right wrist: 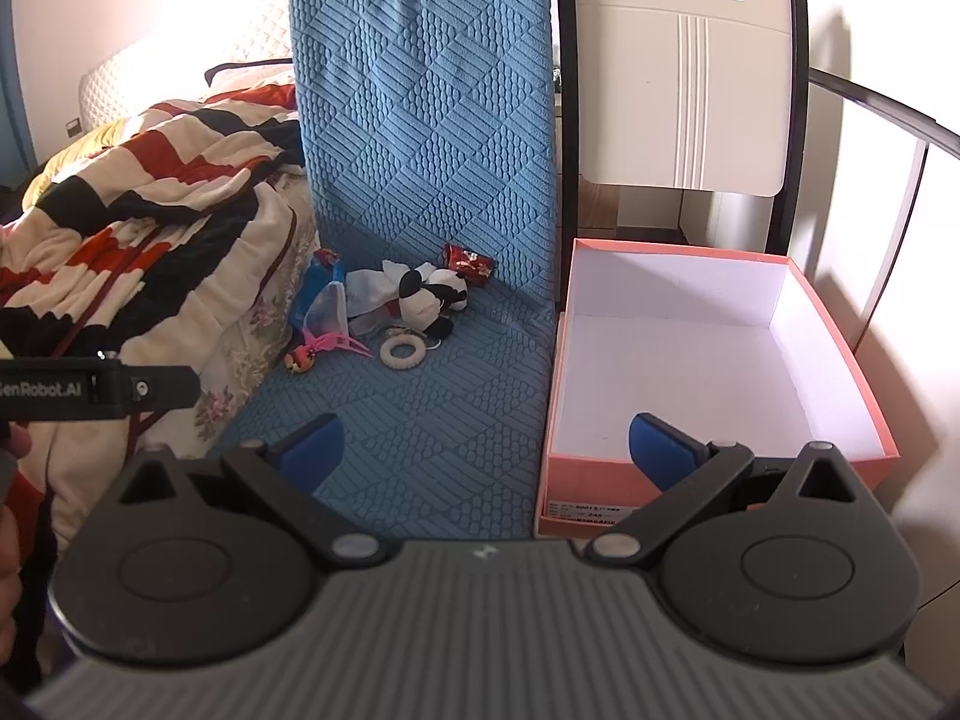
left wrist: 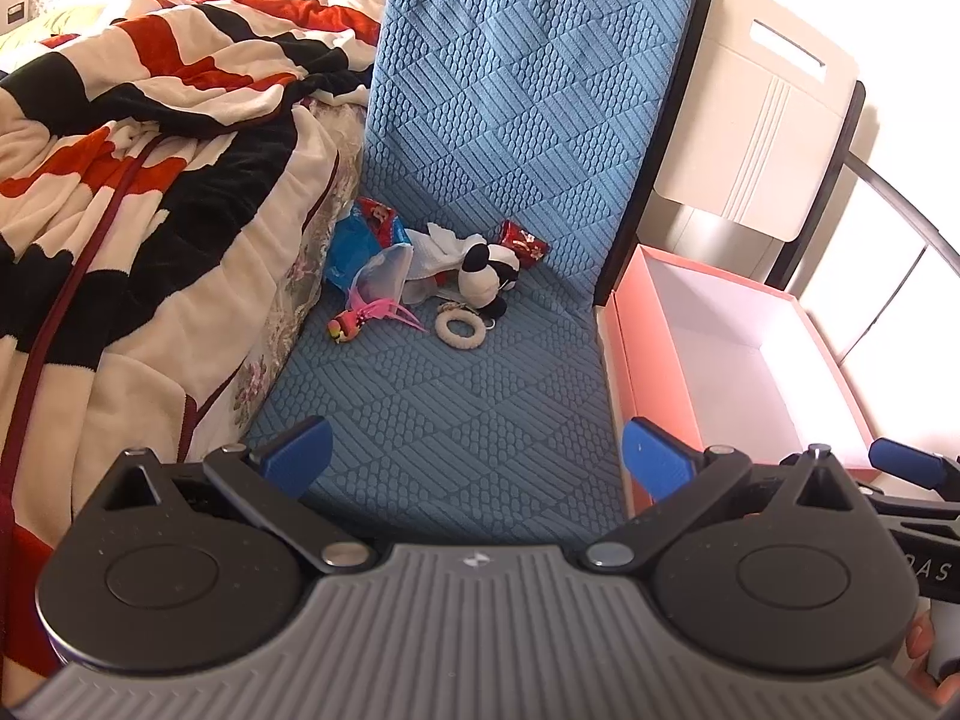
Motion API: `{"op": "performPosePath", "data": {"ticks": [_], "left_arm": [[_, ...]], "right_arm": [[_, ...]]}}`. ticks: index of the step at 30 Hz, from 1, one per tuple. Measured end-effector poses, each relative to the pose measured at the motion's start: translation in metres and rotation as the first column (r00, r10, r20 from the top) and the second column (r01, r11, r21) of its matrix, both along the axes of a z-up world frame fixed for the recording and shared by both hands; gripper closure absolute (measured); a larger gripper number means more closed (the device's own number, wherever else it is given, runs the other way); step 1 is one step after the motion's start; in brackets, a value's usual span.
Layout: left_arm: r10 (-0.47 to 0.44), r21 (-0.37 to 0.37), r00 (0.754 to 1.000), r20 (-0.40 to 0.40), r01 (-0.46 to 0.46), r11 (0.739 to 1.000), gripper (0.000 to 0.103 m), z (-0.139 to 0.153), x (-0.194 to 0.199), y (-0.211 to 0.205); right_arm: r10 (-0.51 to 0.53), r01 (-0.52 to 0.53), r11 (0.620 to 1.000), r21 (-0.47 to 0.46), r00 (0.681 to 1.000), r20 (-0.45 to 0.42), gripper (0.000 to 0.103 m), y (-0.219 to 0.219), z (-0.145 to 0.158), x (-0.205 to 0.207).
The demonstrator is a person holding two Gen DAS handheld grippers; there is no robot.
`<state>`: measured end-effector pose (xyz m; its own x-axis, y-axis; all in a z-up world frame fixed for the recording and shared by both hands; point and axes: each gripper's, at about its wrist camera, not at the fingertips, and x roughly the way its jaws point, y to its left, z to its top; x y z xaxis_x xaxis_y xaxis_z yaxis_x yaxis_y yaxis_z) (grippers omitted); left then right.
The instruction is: Organize soft objects
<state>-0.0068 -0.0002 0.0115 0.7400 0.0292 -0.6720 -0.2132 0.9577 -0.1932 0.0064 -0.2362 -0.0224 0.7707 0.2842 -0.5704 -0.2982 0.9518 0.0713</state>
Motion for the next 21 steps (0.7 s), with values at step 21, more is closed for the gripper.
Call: {"op": "performPosePath", "data": {"ticks": [21], "left_arm": [[-0.012,0.003,1.000,-0.017,0.012,1.000,0.000,-0.0040,-0.0026,0.0016]], "right_arm": [[-0.003,0.004,1.000,0.021,1.000,-0.007,0.000,-0.0032,-0.0021,-0.0020]]}}
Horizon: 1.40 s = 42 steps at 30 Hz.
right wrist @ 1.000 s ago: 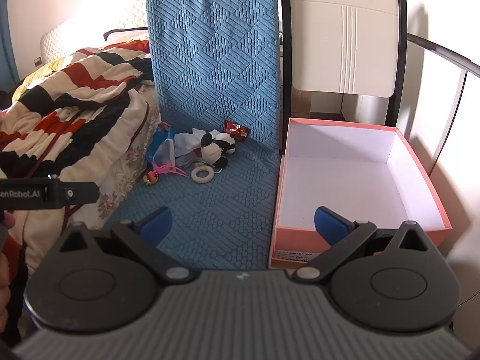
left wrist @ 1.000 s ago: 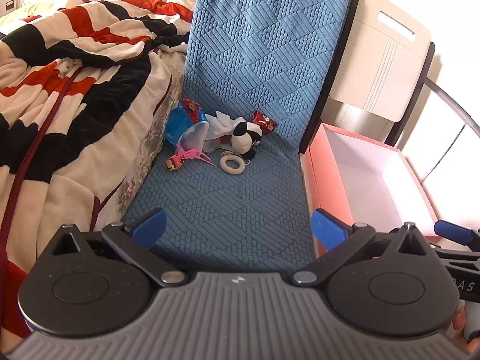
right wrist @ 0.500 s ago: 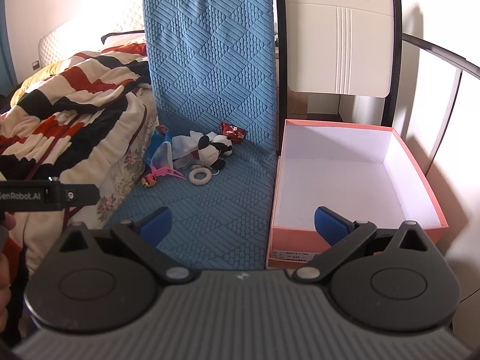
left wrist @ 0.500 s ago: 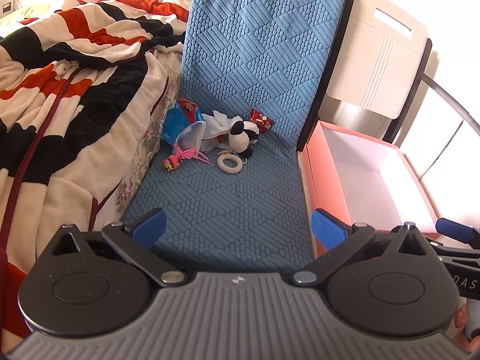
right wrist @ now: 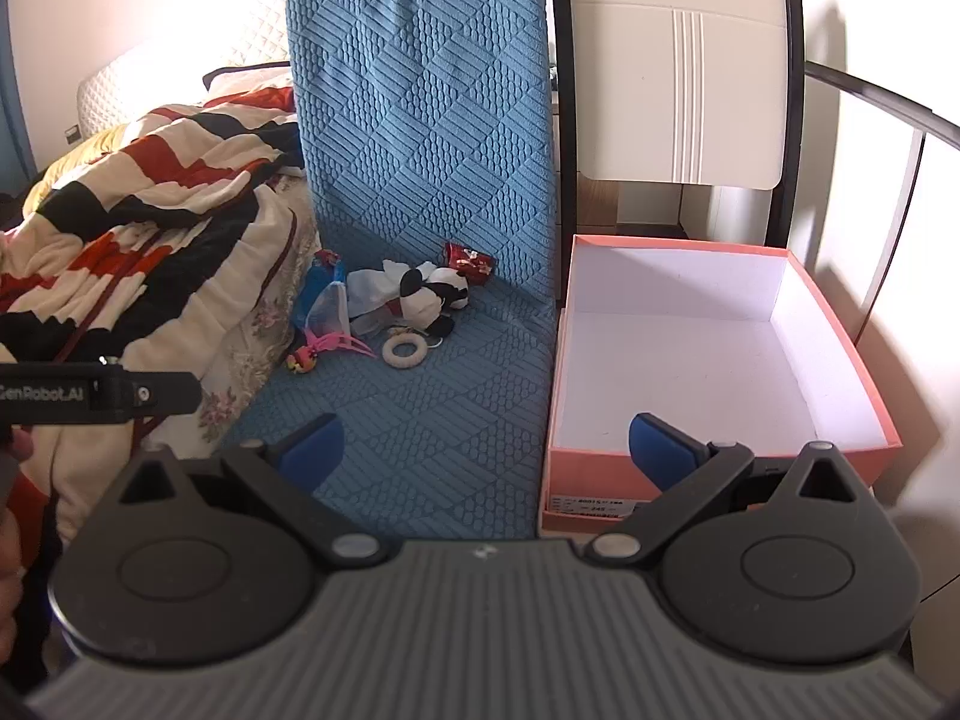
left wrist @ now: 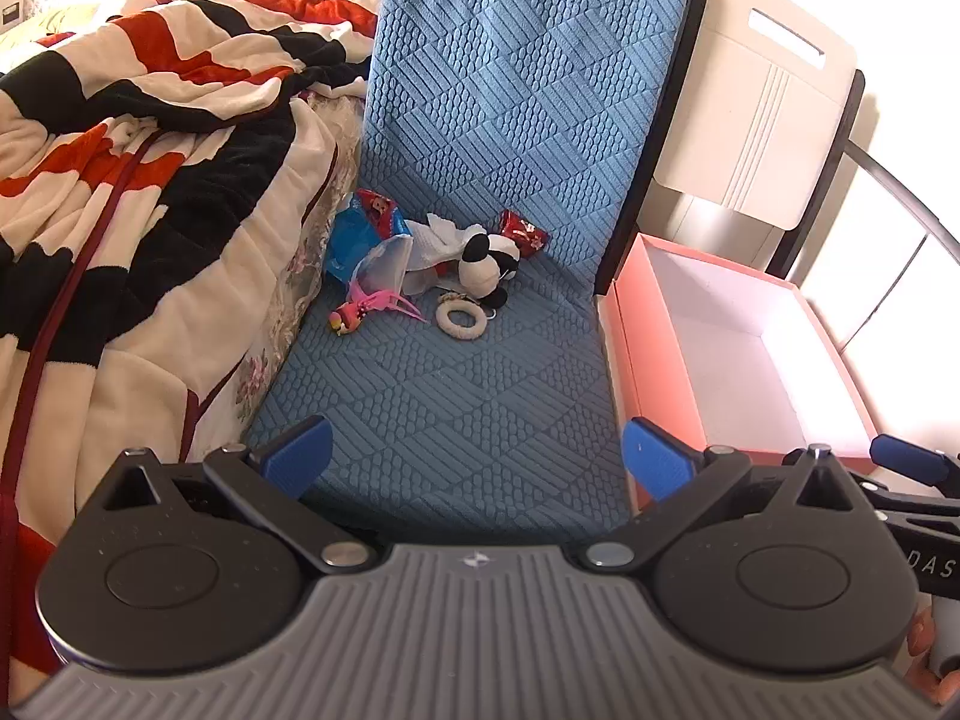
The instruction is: Organize soft objects
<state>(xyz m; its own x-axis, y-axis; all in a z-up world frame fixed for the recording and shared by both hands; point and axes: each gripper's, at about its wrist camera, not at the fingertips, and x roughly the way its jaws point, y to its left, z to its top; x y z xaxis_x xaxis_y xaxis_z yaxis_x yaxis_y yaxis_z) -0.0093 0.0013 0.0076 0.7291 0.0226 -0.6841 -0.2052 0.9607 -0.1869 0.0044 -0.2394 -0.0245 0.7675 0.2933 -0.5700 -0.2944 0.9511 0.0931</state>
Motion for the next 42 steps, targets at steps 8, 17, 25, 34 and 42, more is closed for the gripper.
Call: {"op": "performPosePath", "data": {"ticks": [8,17,25,34,42], "left_arm": [[-0.008,0.002,1.000,0.001,0.008,1.000,0.000,0.002,0.002,0.000],[-0.021,-0.003,1.000,-0.011,0.021,1.000,0.000,-0.002,0.009,-0.002],[0.004,-0.017,1.000,-0.010,-0.005,1.000,0.000,-0.004,0.006,0.006],[0.018,-0.029,1.000,-0.015,-0.019,0.999,0.000,-0.009,0.006,0.014],[0.030,-0.052,1.000,-0.009,-0.030,0.998,0.000,-0.015,0.013,0.017]], "right_arm": [[-0.002,0.003,1.000,0.021,1.000,-0.016,0.000,0.002,-0.002,0.002],[-0.005,0.006,1.000,0.019,0.999,-0.036,0.000,0.004,-0.004,0.008],[0.014,-0.013,1.000,0.024,0.999,-0.038,0.000,0.010,0.001,0.011],[0.053,-0.050,0.998,0.047,0.997,-0.051,0.000,0.020,0.001,0.011],[0.060,-0.056,0.996,0.070,0.997,-0.054,0.000,0.022,0.003,0.015]]}}
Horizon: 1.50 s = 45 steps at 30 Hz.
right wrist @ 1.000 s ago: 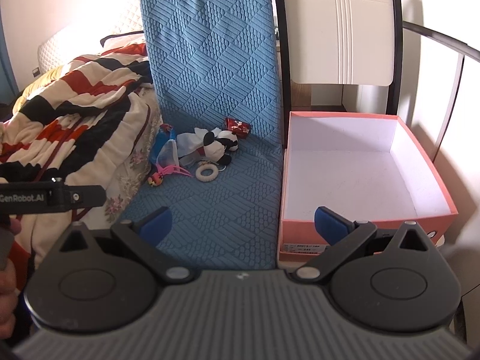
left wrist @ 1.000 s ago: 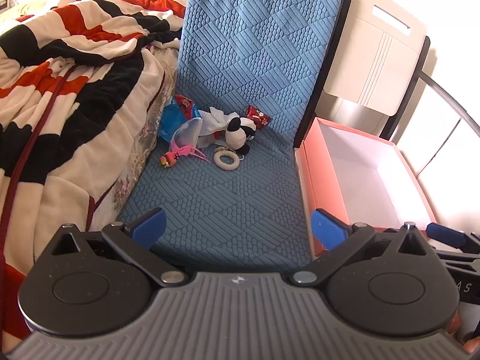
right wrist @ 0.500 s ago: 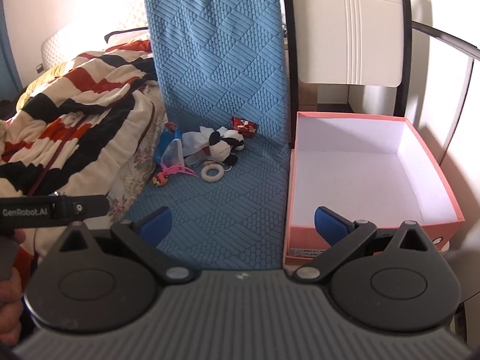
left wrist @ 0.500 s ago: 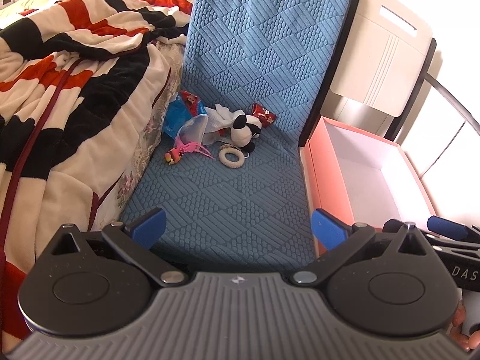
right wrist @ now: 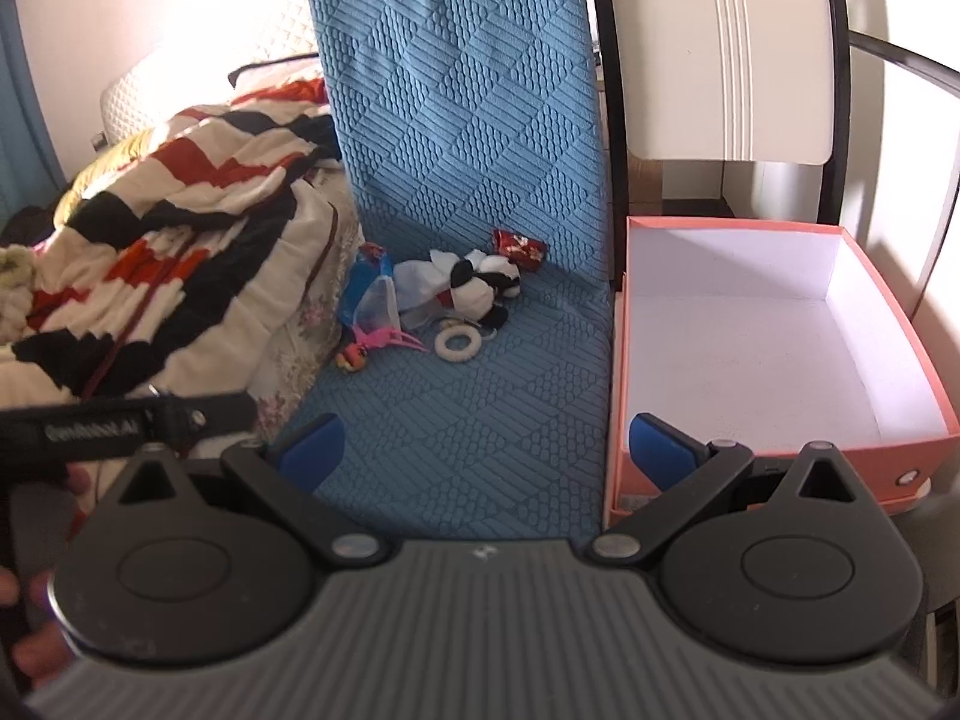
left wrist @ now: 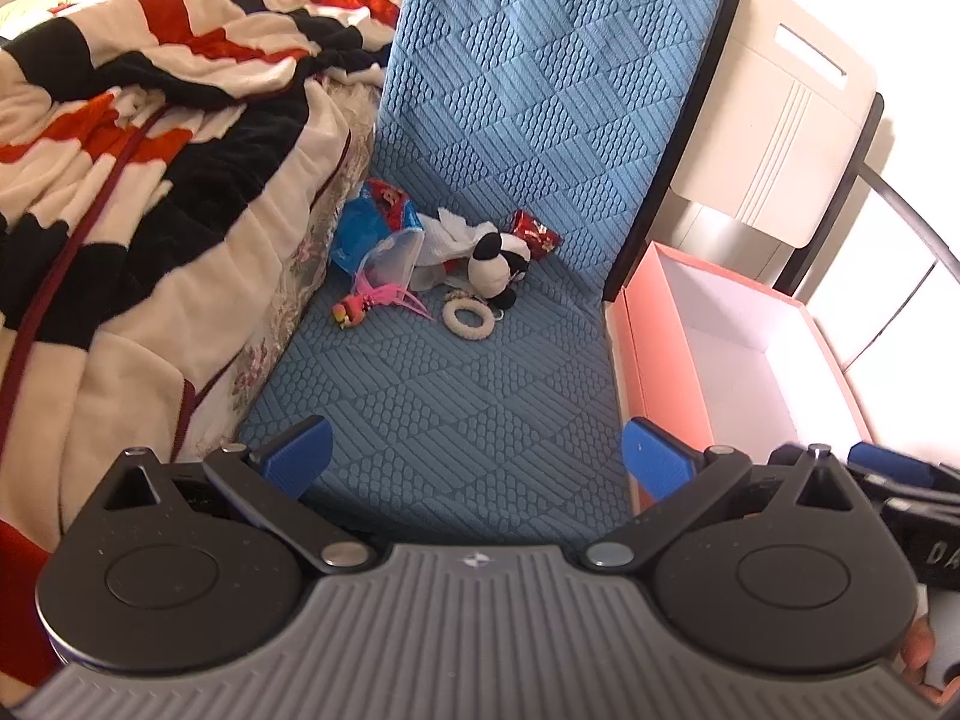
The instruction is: Organize soft objects
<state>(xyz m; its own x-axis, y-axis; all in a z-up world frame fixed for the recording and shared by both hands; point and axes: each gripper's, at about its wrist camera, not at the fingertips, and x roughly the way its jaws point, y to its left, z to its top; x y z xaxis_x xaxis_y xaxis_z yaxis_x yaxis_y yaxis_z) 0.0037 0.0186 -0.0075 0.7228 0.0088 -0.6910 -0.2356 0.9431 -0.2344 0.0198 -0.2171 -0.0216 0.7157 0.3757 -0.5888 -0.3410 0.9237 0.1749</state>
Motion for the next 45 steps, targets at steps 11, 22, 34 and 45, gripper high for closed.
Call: {"op": "performPosePath", "data": {"ticks": [11,22,34,45], "left_arm": [[0.017,-0.014,1.000,0.013,-0.016,1.000,0.000,-0.013,0.017,0.002],[0.050,-0.054,0.998,0.023,-0.049,0.997,0.000,-0.038,0.059,0.022],[0.068,-0.061,0.998,-0.010,-0.068,0.996,0.000,-0.065,0.119,0.043],[0.059,0.005,0.996,-0.071,-0.059,0.998,0.000,-0.113,0.184,0.067]], "right_arm": [[0.047,-0.047,0.999,-0.006,0.999,0.011,0.000,0.013,-0.002,0.019],[0.067,-0.068,0.996,0.053,0.998,0.011,0.000,0.035,-0.009,0.078],[0.100,-0.099,0.993,0.064,0.995,-0.019,0.000,0.059,-0.029,0.143],[0.043,-0.036,0.996,0.084,0.995,-0.085,0.032,0.077,-0.073,0.210]]}}
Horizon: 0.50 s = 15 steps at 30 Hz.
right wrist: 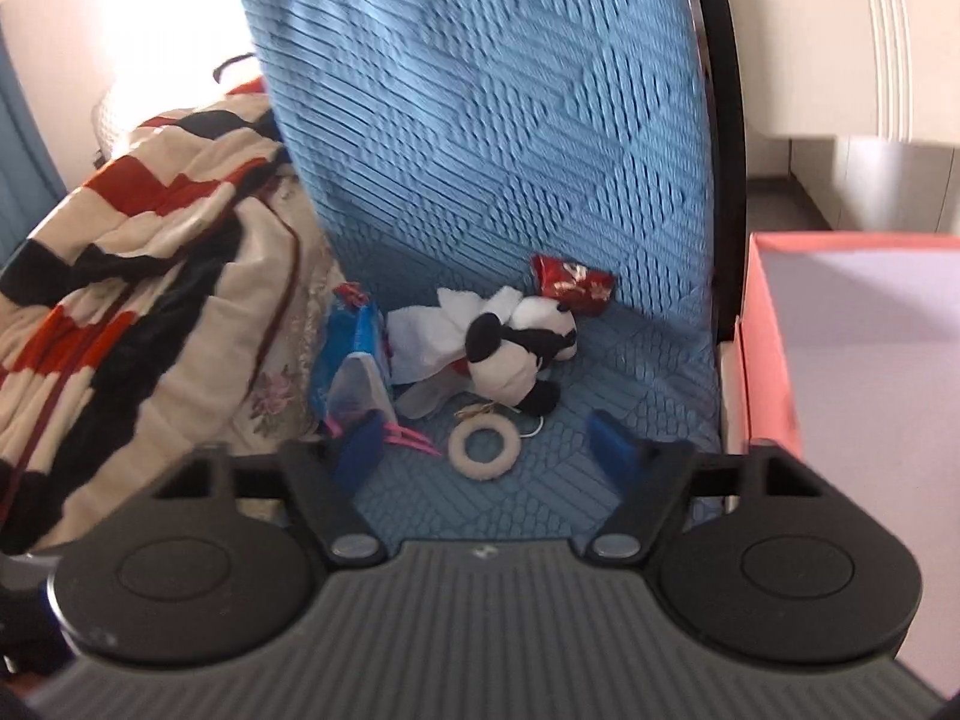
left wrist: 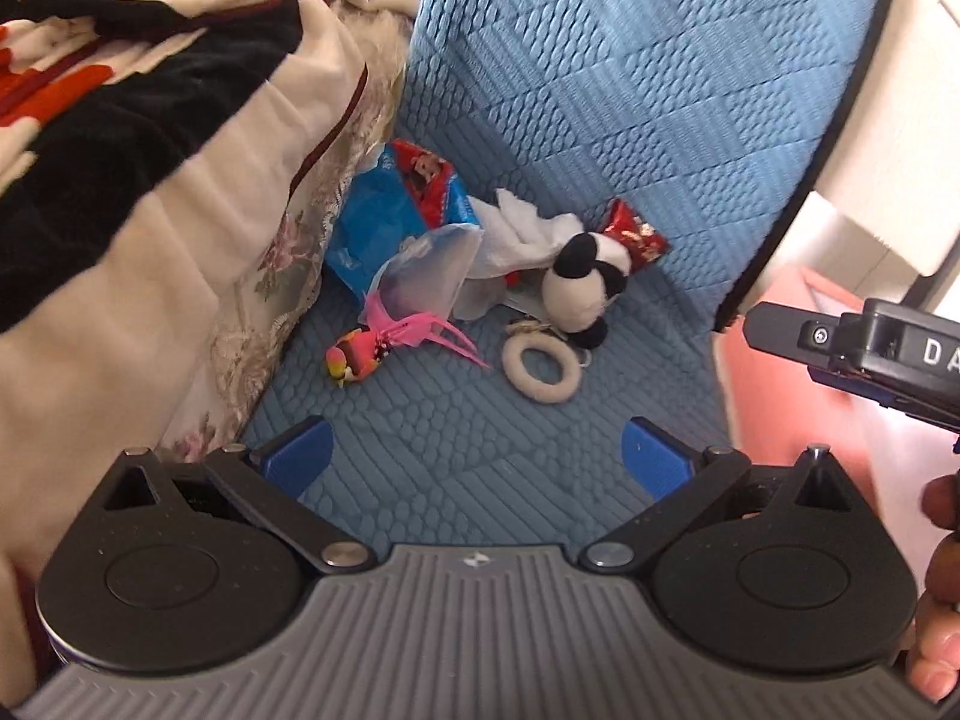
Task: Organize soft objects
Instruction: 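Grasp the panda plush with the right tool while the left tool grasps the pink feathered toy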
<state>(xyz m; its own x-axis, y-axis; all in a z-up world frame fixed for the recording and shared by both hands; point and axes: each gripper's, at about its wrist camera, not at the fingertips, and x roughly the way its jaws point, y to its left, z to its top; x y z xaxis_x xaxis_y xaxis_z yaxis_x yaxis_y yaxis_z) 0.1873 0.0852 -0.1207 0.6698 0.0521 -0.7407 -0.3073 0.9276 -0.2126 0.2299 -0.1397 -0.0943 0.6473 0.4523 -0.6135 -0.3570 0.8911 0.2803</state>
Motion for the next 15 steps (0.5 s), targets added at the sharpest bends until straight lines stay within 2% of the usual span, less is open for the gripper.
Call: {"op": "performPosePath", "data": {"ticks": [5,10,15], "left_arm": [[-0.020,0.044,1.000,-0.013,0.020,0.999,0.001,-0.019,0.028,0.007],[-0.037,0.091,0.999,-0.038,0.041,0.995,0.015,-0.036,0.052,0.014],[-0.037,0.126,0.996,-0.076,0.047,0.991,0.024,-0.055,0.072,0.024]], "right_arm": [[0.007,-0.007,1.000,0.002,1.000,-0.020,0.038,0.016,-0.018,0.024],[0.021,-0.021,0.999,-0.028,1.000,0.005,0.039,0.034,-0.035,0.043],[0.008,-0.008,0.999,-0.036,1.000,0.025,0.038,0.049,-0.049,0.063]]}}
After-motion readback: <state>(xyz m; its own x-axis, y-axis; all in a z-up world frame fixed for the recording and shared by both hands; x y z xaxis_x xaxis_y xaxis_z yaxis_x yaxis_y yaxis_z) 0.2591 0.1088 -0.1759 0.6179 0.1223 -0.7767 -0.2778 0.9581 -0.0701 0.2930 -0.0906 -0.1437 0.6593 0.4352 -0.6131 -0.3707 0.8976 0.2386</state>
